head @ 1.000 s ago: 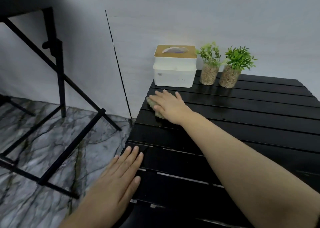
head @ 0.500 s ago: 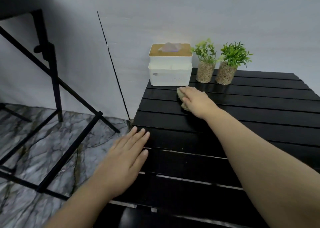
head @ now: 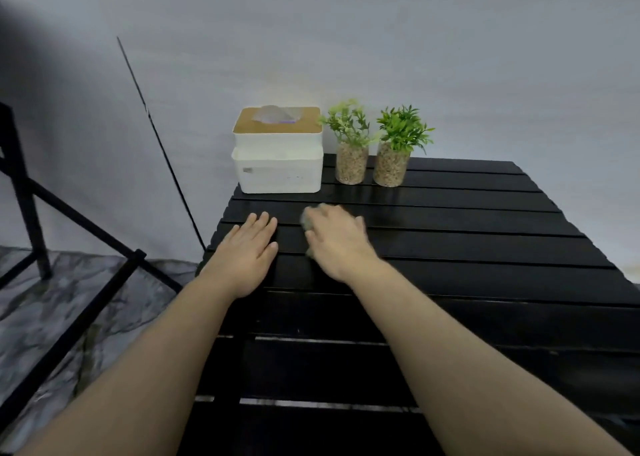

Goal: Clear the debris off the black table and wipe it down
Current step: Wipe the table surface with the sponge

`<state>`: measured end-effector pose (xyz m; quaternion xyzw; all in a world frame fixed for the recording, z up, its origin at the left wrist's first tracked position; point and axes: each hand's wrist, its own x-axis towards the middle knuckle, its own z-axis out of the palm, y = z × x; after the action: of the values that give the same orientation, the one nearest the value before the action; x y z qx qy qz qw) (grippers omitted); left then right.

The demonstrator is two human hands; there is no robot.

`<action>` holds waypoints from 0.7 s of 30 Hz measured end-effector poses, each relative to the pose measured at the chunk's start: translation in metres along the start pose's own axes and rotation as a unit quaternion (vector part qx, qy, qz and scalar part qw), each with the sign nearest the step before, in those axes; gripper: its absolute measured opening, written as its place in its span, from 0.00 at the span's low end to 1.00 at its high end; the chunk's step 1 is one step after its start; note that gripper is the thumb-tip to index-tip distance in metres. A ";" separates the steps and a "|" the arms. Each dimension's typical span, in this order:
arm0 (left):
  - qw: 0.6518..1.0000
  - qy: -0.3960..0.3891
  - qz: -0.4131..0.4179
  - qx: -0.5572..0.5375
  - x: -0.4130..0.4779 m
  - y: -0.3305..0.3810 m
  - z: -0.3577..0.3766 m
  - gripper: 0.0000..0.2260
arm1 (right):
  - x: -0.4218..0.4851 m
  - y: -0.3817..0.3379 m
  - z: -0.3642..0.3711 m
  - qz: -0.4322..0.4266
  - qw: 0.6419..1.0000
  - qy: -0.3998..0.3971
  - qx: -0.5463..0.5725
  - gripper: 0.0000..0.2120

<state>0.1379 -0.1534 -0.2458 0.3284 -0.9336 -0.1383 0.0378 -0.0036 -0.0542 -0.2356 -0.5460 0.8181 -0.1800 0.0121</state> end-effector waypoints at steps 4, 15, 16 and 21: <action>1.000 -0.008 -0.002 -0.004 0.001 -0.002 -0.002 0.23 | -0.017 0.042 -0.014 -0.017 0.998 -0.048 0.036 0.21; 1.000 0.006 0.025 -0.010 0.028 0.123 0.029 0.23 | -0.072 0.146 -0.055 0.130 0.990 0.042 -0.036 0.20; 1.000 0.009 0.029 -0.009 0.033 0.139 0.034 0.23 | -0.071 0.133 -0.045 0.085 0.996 0.030 -0.029 0.20; 1.000 0.004 0.022 0.013 0.039 0.156 0.048 0.23 | -0.089 0.204 -0.080 0.144 0.989 0.019 -0.017 0.20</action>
<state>0.0055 -0.0498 -0.2479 0.3087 -0.9421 -0.1244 0.0405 -0.1662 0.1169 -0.2396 -0.4190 0.8913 -0.1726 0.0131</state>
